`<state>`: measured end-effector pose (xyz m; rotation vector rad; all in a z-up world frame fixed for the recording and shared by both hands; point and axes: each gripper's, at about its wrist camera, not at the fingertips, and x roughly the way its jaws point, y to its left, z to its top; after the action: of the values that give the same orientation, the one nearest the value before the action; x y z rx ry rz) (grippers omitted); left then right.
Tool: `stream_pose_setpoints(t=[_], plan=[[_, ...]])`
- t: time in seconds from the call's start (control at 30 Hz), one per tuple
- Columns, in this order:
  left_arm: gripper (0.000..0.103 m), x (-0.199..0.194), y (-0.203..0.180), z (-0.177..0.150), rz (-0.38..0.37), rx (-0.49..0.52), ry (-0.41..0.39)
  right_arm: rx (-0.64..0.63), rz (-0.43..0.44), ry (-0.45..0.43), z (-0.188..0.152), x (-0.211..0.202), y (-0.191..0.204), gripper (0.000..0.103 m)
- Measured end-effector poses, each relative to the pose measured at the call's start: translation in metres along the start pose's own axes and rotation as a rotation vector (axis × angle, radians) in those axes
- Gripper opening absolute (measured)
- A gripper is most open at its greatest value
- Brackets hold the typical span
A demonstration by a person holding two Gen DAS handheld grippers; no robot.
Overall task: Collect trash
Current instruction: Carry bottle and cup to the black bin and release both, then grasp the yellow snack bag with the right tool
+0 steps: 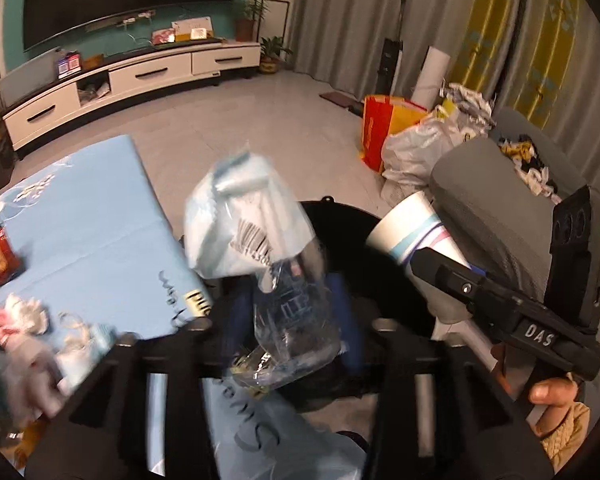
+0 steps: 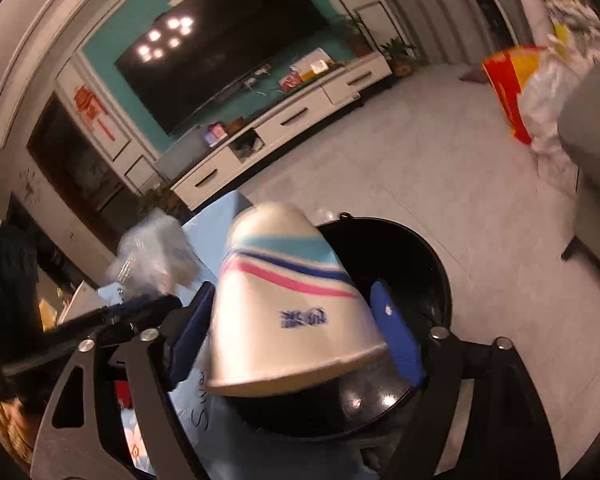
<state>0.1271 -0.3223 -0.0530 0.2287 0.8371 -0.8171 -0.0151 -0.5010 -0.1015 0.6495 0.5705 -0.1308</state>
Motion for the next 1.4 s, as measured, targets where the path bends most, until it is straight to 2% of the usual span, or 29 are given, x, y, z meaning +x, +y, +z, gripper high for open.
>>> stream_pose_setpoints(t=[0.03,0.23,0.43,0.67,0.87,1.03,1.13,1.3,1.4], plan=[[0.073,0.006,-0.001,0.001,0.01,0.005,0.005,0.014,-0.006,0.009,0.008,0.005,-0.002,0.088],[0.074,0.005,0.002,-0.013,0.01,-0.002,0.02,0.046,0.016,0.011,0.002,0.001,-0.002,0.089],[0.086,-0.05,0.013,-0.048,-0.02,-0.045,-0.036,0.044,0.051,0.025,-0.018,-0.017,0.011,0.089],[0.09,-0.122,0.033,-0.097,-0.001,-0.095,-0.09,-0.033,0.103,0.08,-0.048,-0.034,0.057,0.089],[0.091,-0.186,0.092,-0.142,0.096,-0.243,-0.157,-0.153,0.17,0.164,-0.071,-0.03,0.116,0.089],[0.091,-0.231,0.157,-0.184,0.221,-0.45,-0.203,-0.329,0.19,0.218,-0.099,-0.022,0.175,0.088],[0.091,-0.247,0.192,-0.21,0.268,-0.559,-0.21,-0.451,0.208,0.248,-0.117,-0.016,0.214,0.089],[0.091,-0.255,0.236,-0.252,0.253,-0.737,-0.212,-0.523,0.259,0.299,-0.135,0.005,0.256,0.089],[0.091,-0.257,0.253,-0.265,0.262,-0.769,-0.212,-0.516,0.269,0.321,-0.141,0.022,0.271,0.088]])
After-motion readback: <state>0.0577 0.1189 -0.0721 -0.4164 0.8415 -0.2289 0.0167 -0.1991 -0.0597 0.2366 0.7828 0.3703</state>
